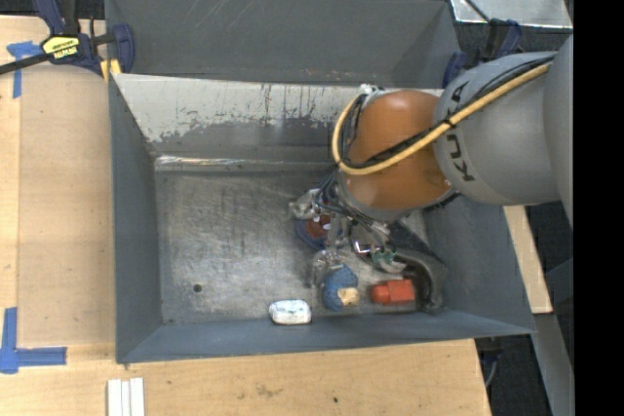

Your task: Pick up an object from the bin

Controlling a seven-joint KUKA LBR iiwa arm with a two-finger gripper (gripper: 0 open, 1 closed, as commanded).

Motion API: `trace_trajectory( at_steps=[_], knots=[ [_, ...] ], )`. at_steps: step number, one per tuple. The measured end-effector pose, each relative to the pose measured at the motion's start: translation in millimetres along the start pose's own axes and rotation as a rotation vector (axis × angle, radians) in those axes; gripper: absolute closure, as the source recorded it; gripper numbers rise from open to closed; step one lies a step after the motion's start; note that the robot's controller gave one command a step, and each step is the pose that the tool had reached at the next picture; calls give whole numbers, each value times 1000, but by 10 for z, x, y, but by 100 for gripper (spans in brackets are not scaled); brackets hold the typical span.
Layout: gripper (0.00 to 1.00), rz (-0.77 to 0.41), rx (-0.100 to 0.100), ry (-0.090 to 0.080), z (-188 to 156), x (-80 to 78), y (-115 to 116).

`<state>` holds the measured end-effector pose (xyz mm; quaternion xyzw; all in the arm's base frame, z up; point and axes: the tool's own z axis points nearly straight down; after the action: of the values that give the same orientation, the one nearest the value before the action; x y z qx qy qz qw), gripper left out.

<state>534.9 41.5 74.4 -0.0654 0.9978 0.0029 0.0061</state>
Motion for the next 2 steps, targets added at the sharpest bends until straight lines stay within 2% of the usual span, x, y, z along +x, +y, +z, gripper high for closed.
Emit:
trace_trajectory(
  at_steps=[1,2],
  knots=[
    [0,-78,5,0,4,-712,-689],
    [100,-78,5,-6,-15,-718,-671]
  ],
)
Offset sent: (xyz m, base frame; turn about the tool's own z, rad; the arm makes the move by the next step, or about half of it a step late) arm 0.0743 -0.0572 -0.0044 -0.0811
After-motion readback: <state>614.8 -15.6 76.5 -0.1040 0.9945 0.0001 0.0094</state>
